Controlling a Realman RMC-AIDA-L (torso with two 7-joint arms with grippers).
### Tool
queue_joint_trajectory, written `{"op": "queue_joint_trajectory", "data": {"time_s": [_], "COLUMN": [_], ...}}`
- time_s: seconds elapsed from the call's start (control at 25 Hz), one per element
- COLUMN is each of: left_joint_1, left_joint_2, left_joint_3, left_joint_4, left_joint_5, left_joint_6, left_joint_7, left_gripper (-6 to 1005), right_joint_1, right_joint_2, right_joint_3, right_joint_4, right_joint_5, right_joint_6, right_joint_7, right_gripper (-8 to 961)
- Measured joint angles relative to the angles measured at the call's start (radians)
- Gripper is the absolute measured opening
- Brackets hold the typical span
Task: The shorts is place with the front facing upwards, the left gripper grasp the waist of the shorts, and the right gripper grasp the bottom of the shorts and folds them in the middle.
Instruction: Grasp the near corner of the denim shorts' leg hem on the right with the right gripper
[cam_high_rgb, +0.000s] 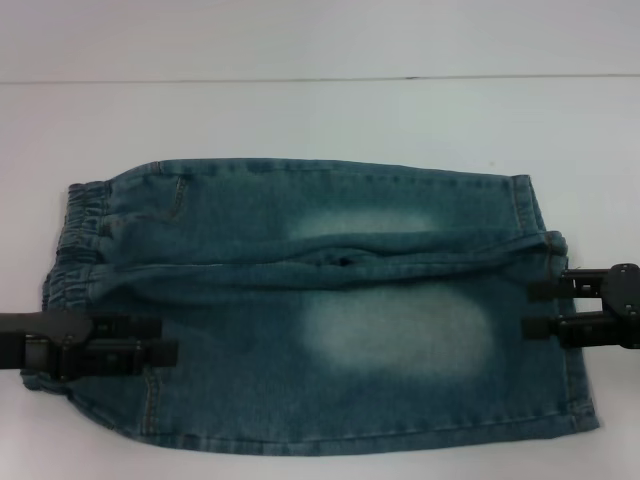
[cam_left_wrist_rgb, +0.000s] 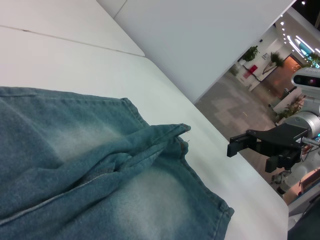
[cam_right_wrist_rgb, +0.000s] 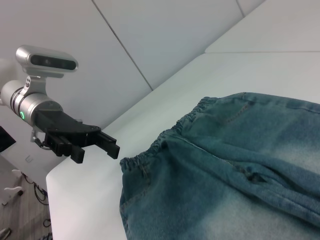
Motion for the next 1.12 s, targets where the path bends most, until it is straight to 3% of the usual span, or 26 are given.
{"op": "queue_joint_trajectory", "data": {"time_s": [0.48, 0.64, 0.96, 1.12], "left_joint_1": [0.000, 0.014, 0.031, 0.046], "left_joint_2": [-0.003, 0.014, 0.055, 0.059], "left_joint_3": [-0.003, -0.015, -0.227, -0.279], "left_joint_4": [0.000, 0.014, 0.049, 0.066], "left_joint_5": [0.000, 0.009, 0.212, 0.291], "left_joint_6": [0.000, -0.001, -0.029, -0.079], "left_joint_7": [0.000, -0.018, -0.054, -0.059], "left_gripper": [724, 720, 714, 711], "right_joint_1": [0.003, 0.005, 0.017, 0.019], "right_joint_2": [0.004, 0.010, 0.016, 0.019], "right_joint_3": [-0.013, -0.022, -0.022, -0.025], "right_joint_4": [0.000, 0.000, 0.008, 0.011], "right_joint_5": [0.000, 0.000, 0.000, 0.000], "right_joint_6": [0.013, 0.019, 0.025, 0.035], "right_joint_7": [-0.002, -0.003, -0.014, -0.017], "right_gripper": [797, 797, 796, 796]}}
